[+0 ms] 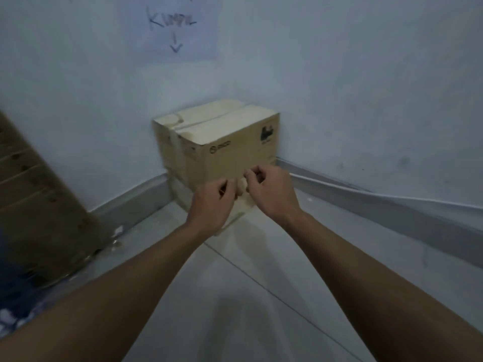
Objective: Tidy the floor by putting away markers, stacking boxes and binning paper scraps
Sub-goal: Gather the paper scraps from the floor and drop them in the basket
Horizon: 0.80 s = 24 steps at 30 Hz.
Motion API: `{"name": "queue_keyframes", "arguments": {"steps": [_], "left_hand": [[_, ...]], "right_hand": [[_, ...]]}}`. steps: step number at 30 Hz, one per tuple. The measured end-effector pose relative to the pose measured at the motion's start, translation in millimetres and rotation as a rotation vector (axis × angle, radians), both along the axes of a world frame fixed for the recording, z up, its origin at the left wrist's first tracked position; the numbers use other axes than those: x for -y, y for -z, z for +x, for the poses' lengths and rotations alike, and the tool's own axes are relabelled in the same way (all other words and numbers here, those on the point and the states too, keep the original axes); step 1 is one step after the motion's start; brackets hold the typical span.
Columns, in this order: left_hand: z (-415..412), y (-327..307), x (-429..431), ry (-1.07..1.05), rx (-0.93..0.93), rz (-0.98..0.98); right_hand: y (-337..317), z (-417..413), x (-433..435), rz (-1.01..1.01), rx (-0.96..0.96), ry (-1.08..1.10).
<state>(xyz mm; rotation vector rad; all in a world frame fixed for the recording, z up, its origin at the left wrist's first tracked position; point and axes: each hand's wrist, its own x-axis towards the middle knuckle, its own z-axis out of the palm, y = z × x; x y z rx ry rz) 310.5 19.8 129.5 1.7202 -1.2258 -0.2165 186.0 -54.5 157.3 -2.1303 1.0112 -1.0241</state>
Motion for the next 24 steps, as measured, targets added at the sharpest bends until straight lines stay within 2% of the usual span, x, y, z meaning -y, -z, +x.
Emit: {"name": "queue_keyframes", "arguments": {"steps": [13,18,21,24], "left_hand": [[-175,46,56,0.435,-0.04,0.102],[-244,70,52,0.595,-0.097,0.196],[-283,94,43,0.69,-0.062,0.244],[-312,128,26,0.768,-0.015,0.31]], "right_hand": [[40,-214,3,0.113,-0.093,0.4],[82,-284,-28,0.224,-0.135,0.474],[115,-325,-48,0.307,-0.174,0.53],[145,-365,-67,0.352,-0.124,0.649]]}}
